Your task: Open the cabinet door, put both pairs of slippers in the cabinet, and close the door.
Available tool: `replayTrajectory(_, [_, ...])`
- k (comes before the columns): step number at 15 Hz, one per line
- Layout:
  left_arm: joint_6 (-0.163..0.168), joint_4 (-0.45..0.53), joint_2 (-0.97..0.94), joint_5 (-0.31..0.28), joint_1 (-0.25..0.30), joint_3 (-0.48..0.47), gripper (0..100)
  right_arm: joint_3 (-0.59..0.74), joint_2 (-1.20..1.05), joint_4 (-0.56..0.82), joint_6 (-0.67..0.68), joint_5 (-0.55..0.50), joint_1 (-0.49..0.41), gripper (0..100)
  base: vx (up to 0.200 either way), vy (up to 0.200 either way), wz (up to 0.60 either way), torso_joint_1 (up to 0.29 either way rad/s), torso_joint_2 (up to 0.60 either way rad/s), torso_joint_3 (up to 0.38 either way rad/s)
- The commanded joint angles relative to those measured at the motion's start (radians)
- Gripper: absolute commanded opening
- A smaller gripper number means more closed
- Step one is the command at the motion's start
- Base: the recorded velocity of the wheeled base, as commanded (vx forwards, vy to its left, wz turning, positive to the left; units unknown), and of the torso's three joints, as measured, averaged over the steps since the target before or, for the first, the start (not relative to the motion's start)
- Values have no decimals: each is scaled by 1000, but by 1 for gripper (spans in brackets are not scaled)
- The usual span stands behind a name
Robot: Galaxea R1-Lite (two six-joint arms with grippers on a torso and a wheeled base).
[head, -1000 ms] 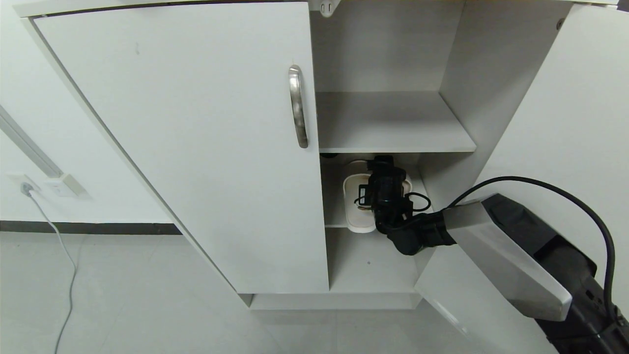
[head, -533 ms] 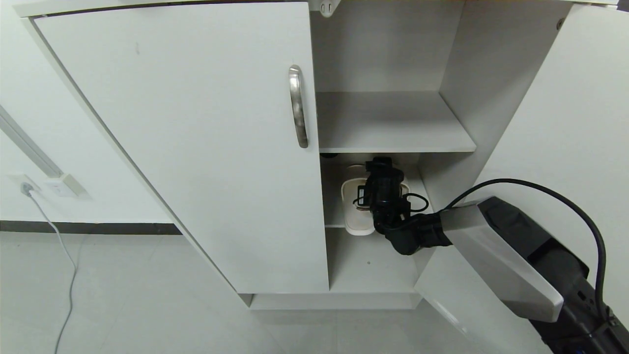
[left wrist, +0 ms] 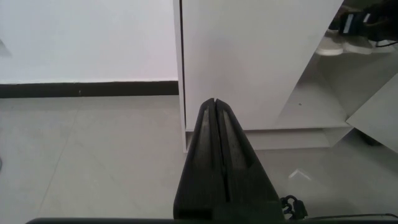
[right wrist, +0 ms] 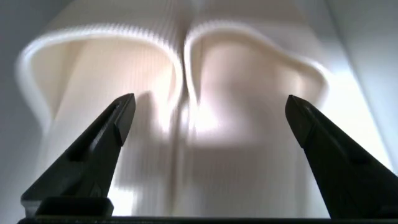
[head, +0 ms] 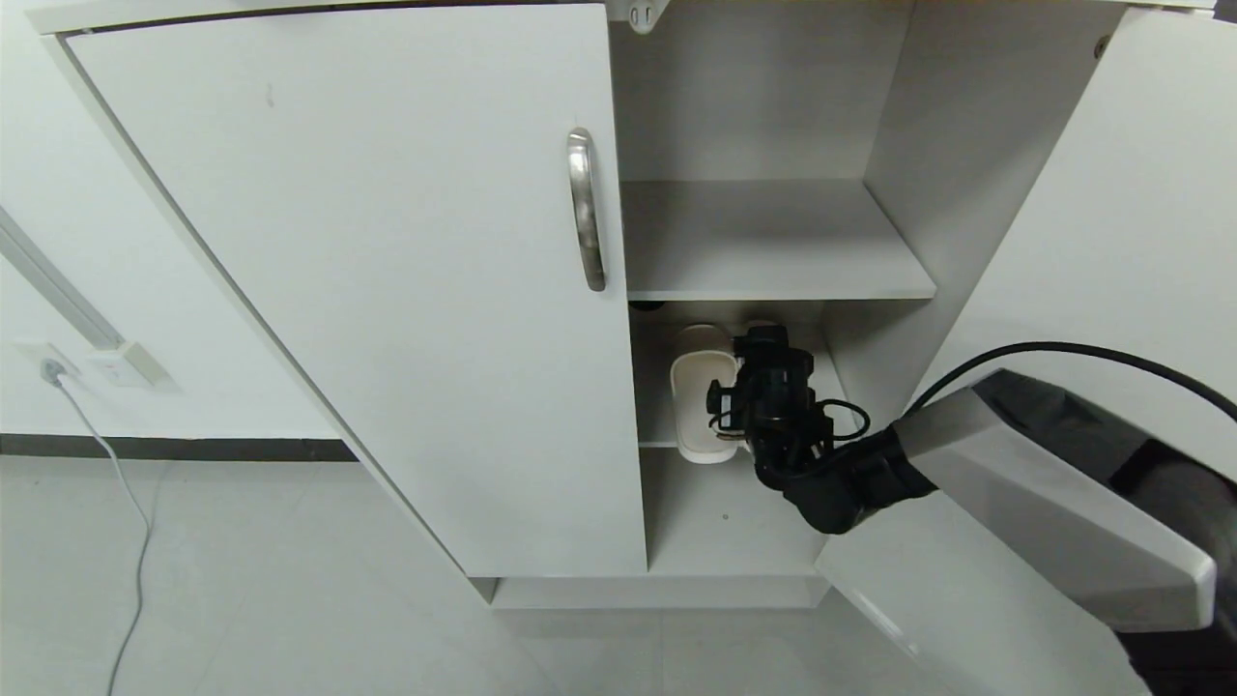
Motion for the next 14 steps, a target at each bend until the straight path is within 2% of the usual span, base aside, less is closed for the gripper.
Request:
replayTrajectory(1, [0, 0, 2, 0, 0, -1, 0, 297, -226, -86, 1, -3, 71, 100, 0, 0, 0, 0, 0, 0])
replayTrajectory(4, [2, -1, 2, 0, 0, -1, 0, 544, -321, -159, 60, -1, 127, 100, 0, 0, 0, 0, 0, 0])
replayTrajectory(5, [2, 0, 2, 0, 0, -1, 0, 578, -341, -159, 72, -1, 142, 100, 0, 0, 0, 0, 0, 0])
replayTrajectory(14, [0, 0, 2, -2, 0, -1, 0, 590, -332, -162, 101, -1, 177, 100, 0, 0, 0, 0, 0, 0])
